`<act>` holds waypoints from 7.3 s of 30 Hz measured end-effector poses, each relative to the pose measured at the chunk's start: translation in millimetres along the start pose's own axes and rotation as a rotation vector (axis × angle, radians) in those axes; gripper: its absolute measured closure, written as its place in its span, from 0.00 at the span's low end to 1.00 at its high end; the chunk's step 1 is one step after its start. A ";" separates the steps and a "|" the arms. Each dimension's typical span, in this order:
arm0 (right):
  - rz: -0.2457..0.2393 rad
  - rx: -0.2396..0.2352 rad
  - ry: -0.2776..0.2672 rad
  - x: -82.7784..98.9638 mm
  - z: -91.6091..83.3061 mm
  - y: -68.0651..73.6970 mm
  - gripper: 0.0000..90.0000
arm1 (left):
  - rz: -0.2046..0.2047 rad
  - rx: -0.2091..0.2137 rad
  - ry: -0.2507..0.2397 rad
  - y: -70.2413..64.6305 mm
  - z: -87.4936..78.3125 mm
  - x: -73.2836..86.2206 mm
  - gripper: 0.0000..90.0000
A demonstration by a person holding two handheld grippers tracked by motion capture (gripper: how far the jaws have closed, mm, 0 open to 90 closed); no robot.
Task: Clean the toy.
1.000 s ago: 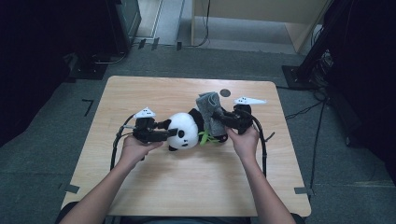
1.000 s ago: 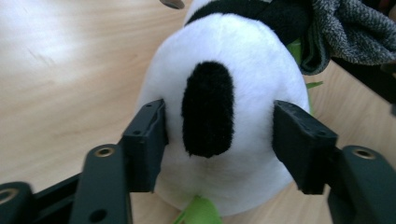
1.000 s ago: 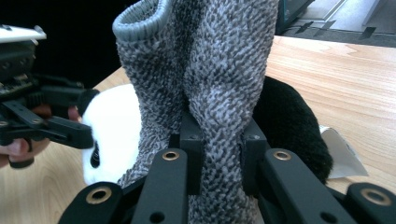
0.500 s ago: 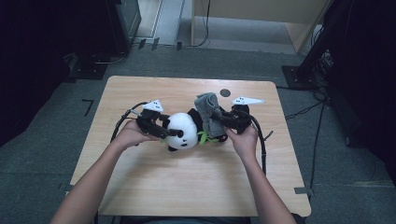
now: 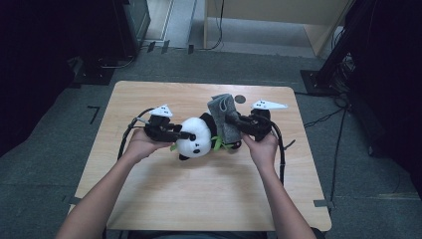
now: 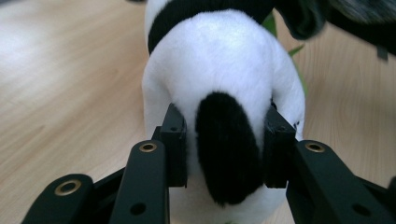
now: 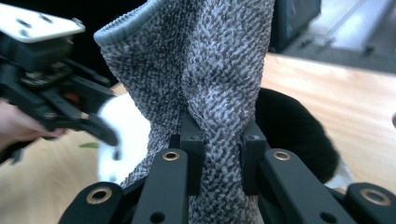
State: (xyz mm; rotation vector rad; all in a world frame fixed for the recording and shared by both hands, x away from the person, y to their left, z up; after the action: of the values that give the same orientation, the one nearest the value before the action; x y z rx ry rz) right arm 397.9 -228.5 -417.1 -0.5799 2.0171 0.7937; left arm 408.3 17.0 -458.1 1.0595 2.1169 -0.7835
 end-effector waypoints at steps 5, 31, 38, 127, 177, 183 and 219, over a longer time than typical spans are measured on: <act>-0.055 -0.054 0.009 6.1 -2.9 34.4 0.87 | -0.136 -0.035 -0.148 -6.2 -9.8 3.8 0.71; -0.204 -0.068 0.157 90.7 78.7 88.0 0.88 | -0.344 -0.157 -0.176 -22.1 19.7 35.1 0.69; -0.200 -0.086 0.215 107.3 90.2 90.3 0.88 | -0.339 -0.155 -0.150 -19.6 19.2 34.5 0.69; -0.328 -0.049 0.396 105.2 102.6 102.5 0.89 | -0.330 -0.114 -0.201 -32.0 3.8 10.4 0.74; 0.019 0.239 0.259 68.6 4.4 -42.7 0.87 | -0.346 -0.190 -0.342 28.1 -42.1 12.1 0.76; 0.042 0.264 0.265 73.2 1.2 -56.9 0.87 | -0.380 -0.204 -0.369 50.3 -49.3 19.1 0.76; 0.105 0.321 0.323 102.5 24.8 -96.8 0.64 | -0.412 -0.303 -0.287 146.9 -70.4 77.7 0.48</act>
State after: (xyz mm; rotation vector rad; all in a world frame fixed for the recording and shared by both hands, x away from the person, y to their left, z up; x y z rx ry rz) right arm 422.1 -287.7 -545.1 -0.4384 2.4265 0.4395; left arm 475.5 177.6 -505.6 0.3323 2.1369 -0.7191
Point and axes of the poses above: each handheld gripper's, and its own axes: z roughly forward along the jaws, x roughly out of its underside, y roughly to its left, the point moved 6 cm from there along z, roughly forward along the jaws, and after that the axes turned 3 degrees about y, right-handed, at the moved point
